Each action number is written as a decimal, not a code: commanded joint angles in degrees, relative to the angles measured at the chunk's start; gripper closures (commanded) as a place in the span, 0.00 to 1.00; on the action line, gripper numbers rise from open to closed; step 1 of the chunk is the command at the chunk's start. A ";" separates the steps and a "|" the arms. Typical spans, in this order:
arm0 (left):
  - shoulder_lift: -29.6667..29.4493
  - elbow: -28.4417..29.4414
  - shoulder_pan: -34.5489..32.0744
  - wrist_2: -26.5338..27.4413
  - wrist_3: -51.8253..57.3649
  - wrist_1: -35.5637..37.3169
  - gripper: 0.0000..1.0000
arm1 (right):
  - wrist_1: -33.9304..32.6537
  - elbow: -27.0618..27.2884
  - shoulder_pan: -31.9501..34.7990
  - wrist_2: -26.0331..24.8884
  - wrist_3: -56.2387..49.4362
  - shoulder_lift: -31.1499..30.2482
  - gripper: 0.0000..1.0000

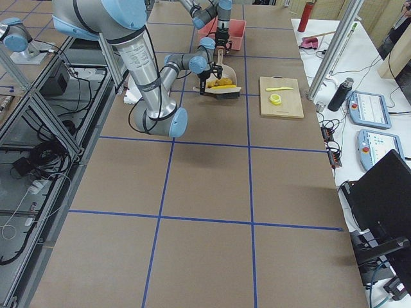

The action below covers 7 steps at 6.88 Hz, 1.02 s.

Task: Sweep and dump trash into bin
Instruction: 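Sweep the yellow corn cob into the dustpan with the right-held brush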

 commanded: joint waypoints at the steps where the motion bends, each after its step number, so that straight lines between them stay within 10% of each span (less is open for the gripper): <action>1: -0.23 0.13 -0.02 0.20 0.20 -0.52 0.47 | 5.85 -1.45 -2.27 0.74 3.31 0.94 1.00; 7: -0.67 0.22 0.07 0.20 -0.32 -0.61 0.81 | 17.41 -3.13 -4.48 4.52 13.95 2.70 1.00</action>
